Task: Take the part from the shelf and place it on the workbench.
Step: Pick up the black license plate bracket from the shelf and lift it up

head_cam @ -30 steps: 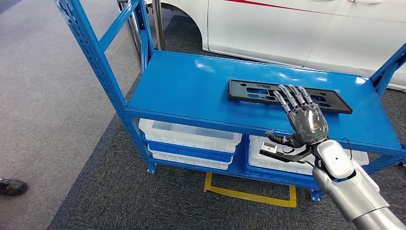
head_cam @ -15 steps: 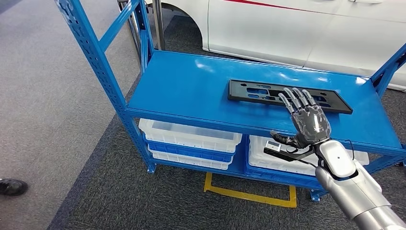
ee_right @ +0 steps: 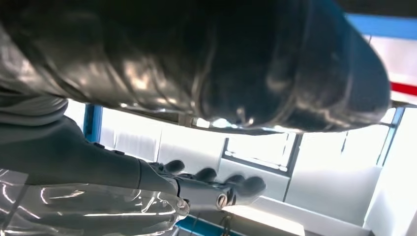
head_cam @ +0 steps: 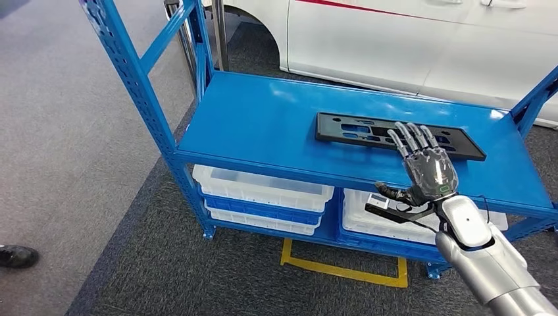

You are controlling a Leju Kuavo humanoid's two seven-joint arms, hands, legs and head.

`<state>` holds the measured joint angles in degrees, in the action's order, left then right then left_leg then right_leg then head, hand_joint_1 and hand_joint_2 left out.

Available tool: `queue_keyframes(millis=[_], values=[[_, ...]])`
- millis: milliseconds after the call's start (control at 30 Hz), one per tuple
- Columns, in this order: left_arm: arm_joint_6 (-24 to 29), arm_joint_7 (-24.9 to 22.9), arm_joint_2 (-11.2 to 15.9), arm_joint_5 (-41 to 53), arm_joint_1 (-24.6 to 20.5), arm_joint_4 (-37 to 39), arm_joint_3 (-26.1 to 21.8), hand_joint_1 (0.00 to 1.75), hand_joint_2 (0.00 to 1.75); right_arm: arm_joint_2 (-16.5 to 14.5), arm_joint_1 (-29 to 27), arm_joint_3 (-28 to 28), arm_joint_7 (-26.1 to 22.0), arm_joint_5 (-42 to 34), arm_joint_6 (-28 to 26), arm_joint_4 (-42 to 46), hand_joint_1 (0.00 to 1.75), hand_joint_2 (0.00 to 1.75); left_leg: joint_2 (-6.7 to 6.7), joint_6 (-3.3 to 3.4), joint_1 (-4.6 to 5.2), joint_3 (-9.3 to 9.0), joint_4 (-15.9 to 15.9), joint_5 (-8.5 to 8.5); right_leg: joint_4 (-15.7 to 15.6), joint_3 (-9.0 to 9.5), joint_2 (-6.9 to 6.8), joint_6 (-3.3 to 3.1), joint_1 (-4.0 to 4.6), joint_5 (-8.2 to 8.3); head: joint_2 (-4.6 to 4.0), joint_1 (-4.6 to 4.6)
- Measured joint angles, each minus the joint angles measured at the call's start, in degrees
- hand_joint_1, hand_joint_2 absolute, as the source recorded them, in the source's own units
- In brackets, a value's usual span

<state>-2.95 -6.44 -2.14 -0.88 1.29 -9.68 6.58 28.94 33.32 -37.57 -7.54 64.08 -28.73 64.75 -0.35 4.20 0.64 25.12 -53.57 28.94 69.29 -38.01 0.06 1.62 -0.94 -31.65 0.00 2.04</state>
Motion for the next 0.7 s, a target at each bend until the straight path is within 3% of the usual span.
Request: queue_keyframes(millis=[33, 67, 133, 200, 300, 400, 433, 500, 533, 567, 600, 667, 700], values=[[0.0, 0.1, 0.0, 0.0, 0.0, 0.0, 0.0, 0.00, 0.00, 0.0, -0.4, 0.0, 0.0, 0.0, 0.0, 0.0, 0.00, 0.00, -0.06, -0.02, 0.01, -0.18, -0.1, 0.25, 2.5, -1.90, -0.01, 0.02, -0.06, 0.03, 0.00, -0.01], [0.0, 0.2, 0.0, 0.1, 0.0, 0.0, 0.0, 0.00, 0.00, 0.0, -0.7, 0.0, 0.1, 0.0, 0.1, 0.0, 0.00, 0.00, -0.14, -0.12, 0.01, -0.45, -0.2, 0.60, 3.1, -2.92, -0.02, 0.05, -0.16, 1.12, 0.00, 0.00], [0.0, 0.2, 0.0, 0.3, 0.1, 0.0, 0.0, 0.00, 0.00, 0.0, -1.0, 0.2, 0.2, 0.0, 0.2, 0.0, 0.00, 0.00, -0.32, -0.52, -0.01, -1.32, -0.8, 1.76, -1.8, -2.01, -0.06, 0.02, -0.43, 6.07, 0.00, -0.01], [0.0, 0.3, 0.0, 0.4, 0.2, 0.1, 0.0, 0.00, 0.00, 0.0, -1.2, 0.5, 0.3, 0.0, 0.3, 0.0, 0.00, 0.00, -0.46, -1.18, 0.09, -1.71, -1.6, 3.12, -7.2, 0.14, -0.08, -0.23, -0.30, 8.99, 0.00, 0.02], [0.1, 0.5, 0.0, 0.5, 0.0, 0.2, 0.0, 0.00, 0.00, 0.2, -1.5, 0.9, 0.4, 0.0, 0.4, 0.1, 0.00, 0.00, -0.45, -2.08, 0.02, -1.27, -2.2, 4.04, -9.3, 1.10, 0.02, -1.03, 0.13, 7.50, 0.00, 0.00], [0.1, 0.7, 0.2, 0.7, -0.3, 0.2, 0.0, 0.00, 0.00, 0.2, -1.6, 1.4, 0.4, 0.0, 0.3, 0.3, 0.00, 0.00, -0.22, -3.02, -0.06, -0.83, -4.2, 5.60, -10.1, 2.20, 0.06, -1.83, -0.32, 6.69, 0.00, 0.09], [0.1, 0.7, 0.3, 0.7, -0.4, 0.2, 0.0, 0.00, 0.00, 0.2, -1.6, 1.5, 0.4, 0.0, 0.3, 0.3, 0.00, 0.00, -0.15, -3.42, -0.20, 0.62, -7.1, 6.75, -10.4, 2.73, 0.00, -1.99, -0.53, 6.48, 0.00, 0.15], [0.1, 0.7, 0.3, 0.8, -0.4, 0.3, 0.0, 0.00, 0.00, 0.2, -1.6, 1.5, 0.4, 0.0, 0.3, 0.3, 0.00, 0.00, -0.06, -4.15, -0.74, 6.07, -15.5, 9.07, -10.6, 3.33, -0.13, -2.13, -0.70, 6.00, 0.00, 0.26], [0.1, 0.7, 0.3, 0.8, -0.4, 0.3, 0.0, 0.00, 0.00, 0.1, -1.8, 1.5, 0.4, 0.0, 0.3, 0.4, 0.00, 0.00, -0.05, -4.46, -1.02, 8.75, -18.7, 9.27, -10.6, 3.59, -0.16, -2.05, -0.81, 5.73, 0.00, 0.25], [0.1, 0.7, 0.3, 0.8, -0.3, 0.3, 0.0, 0.00, 0.00, 0.1, -1.9, 1.5, 0.4, 0.0, 0.4, 0.4, 0.00, 0.00, -0.03, -4.71, -1.27, 10.57, -20.0, 8.29, -10.6, 3.97, -0.17, -1.91, -0.95, 5.42, 0.00, 0.26], [0.1, 0.7, 0.3, 0.8, -0.3, 0.3, 0.0, 0.00, 0.00, 0.0, -2.0, 1.5, 0.4, 0.0, 0.4, 0.5, 0.00, 0.00, -0.01, -4.91, -1.51, 11.26, -19.0, 6.05, -10.5, 4.46, -0.15, -1.68, -1.13, 5.08, 0.00, 0.26], [0.1, 0.7, 0.3, 0.8, -0.1, 0.3, 0.0, 0.00, 0.00, 0.0, -2.1, 1.6, 0.4, 0.0, 0.7, 0.6, 0.00, 0.00, 0.05, -5.22, -1.89, 10.11, -12.6, 0.09, -10.6, 5.56, -0.08, -0.99, -1.50, 4.34, 0.00, 0.26], [0.1, 0.7, 0.3, 0.8, 0.0, 0.3, 0.0, 0.00, 0.00, 0.0, -2.2, 1.6, 0.5, 0.0, 0.8, 0.7, 0.00, 0.00, 0.05, -5.28, -1.85, 9.25, -9.5, -1.84, -10.5, 5.90, 0.00, -0.57, -1.49, 4.04, 0.00, 0.27]])
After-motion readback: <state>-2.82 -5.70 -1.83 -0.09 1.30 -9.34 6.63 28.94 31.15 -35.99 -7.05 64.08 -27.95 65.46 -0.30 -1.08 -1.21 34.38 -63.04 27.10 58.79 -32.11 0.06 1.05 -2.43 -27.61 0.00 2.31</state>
